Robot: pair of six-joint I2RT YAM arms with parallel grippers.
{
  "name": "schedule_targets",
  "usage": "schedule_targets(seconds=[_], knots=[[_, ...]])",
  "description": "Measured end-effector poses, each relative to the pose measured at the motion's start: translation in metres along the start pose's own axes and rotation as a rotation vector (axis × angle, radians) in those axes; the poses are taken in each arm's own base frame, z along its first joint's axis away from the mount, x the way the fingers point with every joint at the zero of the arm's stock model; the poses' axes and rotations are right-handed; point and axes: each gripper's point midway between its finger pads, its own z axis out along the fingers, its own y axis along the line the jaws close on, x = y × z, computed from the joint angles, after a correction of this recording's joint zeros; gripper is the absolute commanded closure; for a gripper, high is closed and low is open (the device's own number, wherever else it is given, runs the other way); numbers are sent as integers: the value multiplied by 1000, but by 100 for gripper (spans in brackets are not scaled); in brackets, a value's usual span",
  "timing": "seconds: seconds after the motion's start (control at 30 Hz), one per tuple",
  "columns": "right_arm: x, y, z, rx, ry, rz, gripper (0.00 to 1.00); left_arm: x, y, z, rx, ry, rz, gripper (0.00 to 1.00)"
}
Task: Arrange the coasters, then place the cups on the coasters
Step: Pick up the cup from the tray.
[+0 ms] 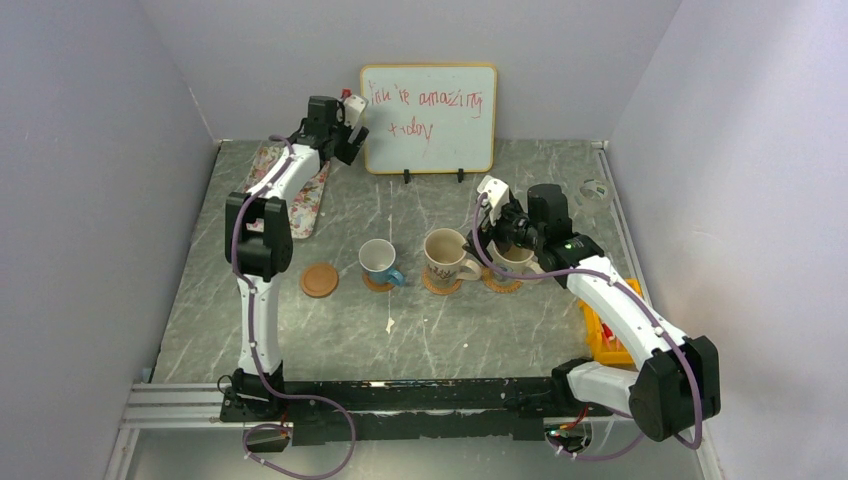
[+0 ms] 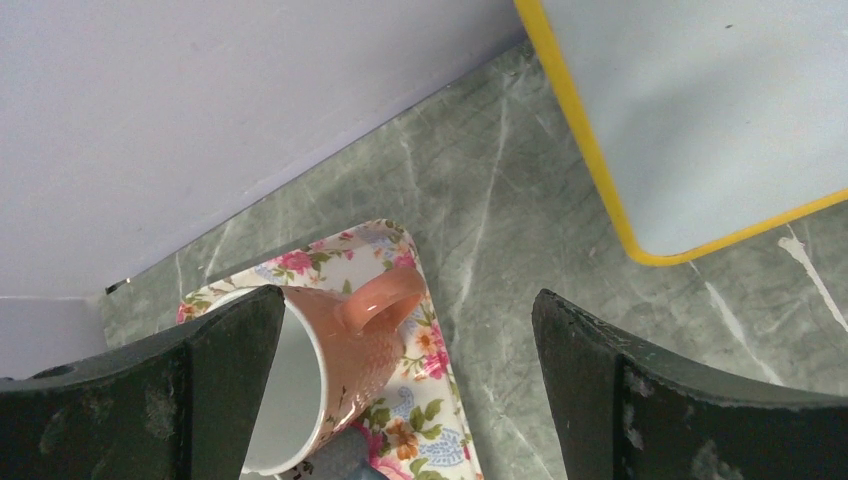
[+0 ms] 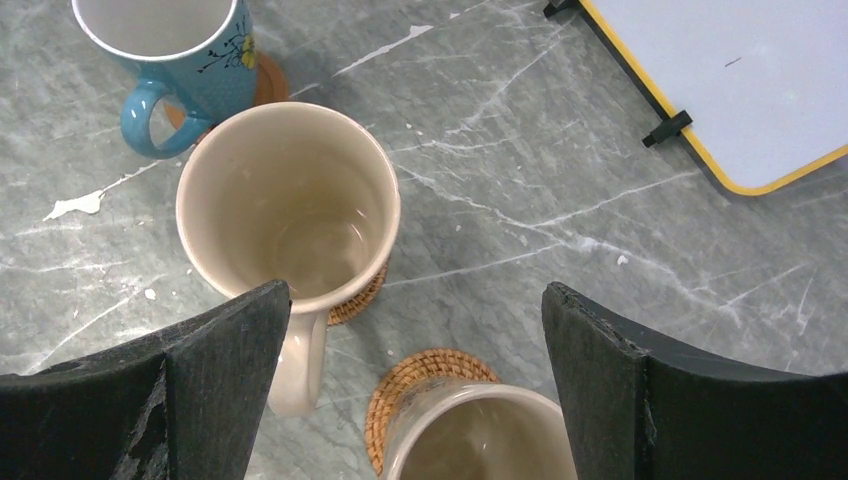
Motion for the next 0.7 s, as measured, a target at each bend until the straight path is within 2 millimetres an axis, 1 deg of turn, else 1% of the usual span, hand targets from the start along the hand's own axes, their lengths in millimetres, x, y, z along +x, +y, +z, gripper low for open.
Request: schedule_targets(seconds=[0.07, 0.23, 0.3, 0.53, 0.57, 0.7], knots=[[0, 0, 0, 1, 0, 1, 0, 0, -4, 1, 16, 4, 7, 0], [0, 0, -1, -7, -5, 4, 0, -2, -5, 7, 24, 7, 16, 0], [0, 0, -1, -11, -7, 4, 0, 2, -9, 11, 38, 14, 19, 0], [1, 0, -1, -15, -8, 10, 0, 28, -27, 24, 96, 74, 36, 0], [1, 0, -1, -16, -9, 11, 1, 30, -28, 27, 100, 76, 41, 0], [1, 0, -2, -22, -13, 13, 1, 29, -29, 30, 104, 71, 43, 0]])
